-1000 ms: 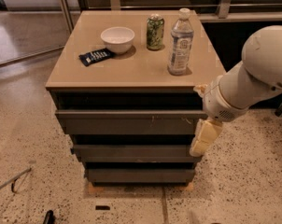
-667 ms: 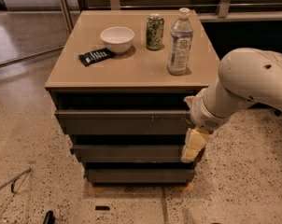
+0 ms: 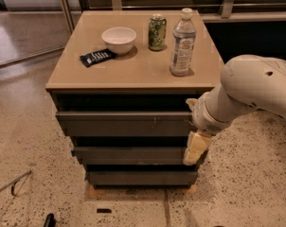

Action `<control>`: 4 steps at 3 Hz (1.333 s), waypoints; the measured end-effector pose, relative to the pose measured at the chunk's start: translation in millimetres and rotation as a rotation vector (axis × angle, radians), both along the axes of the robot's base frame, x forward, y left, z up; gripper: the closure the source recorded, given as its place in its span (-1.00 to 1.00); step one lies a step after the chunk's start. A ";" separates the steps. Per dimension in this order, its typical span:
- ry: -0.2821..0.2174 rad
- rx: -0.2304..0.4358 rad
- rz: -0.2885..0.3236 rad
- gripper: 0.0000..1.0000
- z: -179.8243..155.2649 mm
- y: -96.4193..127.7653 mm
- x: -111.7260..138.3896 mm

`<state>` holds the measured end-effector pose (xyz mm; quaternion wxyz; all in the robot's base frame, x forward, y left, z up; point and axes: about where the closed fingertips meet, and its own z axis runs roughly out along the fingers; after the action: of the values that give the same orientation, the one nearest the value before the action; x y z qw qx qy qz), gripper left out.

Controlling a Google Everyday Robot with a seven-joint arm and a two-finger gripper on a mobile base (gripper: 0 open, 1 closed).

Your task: Open top drawer

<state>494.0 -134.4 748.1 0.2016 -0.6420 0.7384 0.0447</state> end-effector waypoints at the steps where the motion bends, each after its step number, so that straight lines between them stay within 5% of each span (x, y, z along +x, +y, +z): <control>1: -0.044 0.007 0.014 -1.00 -16.7 0.2 8.6; 4: -0.087 -0.010 0.034 -1.00 -70.9 2.8 46.6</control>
Offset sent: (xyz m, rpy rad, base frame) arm 0.0379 0.0024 -0.0639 0.0069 -0.0918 0.0328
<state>540.6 -131.6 677.2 0.2295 -0.6567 0.7182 0.0167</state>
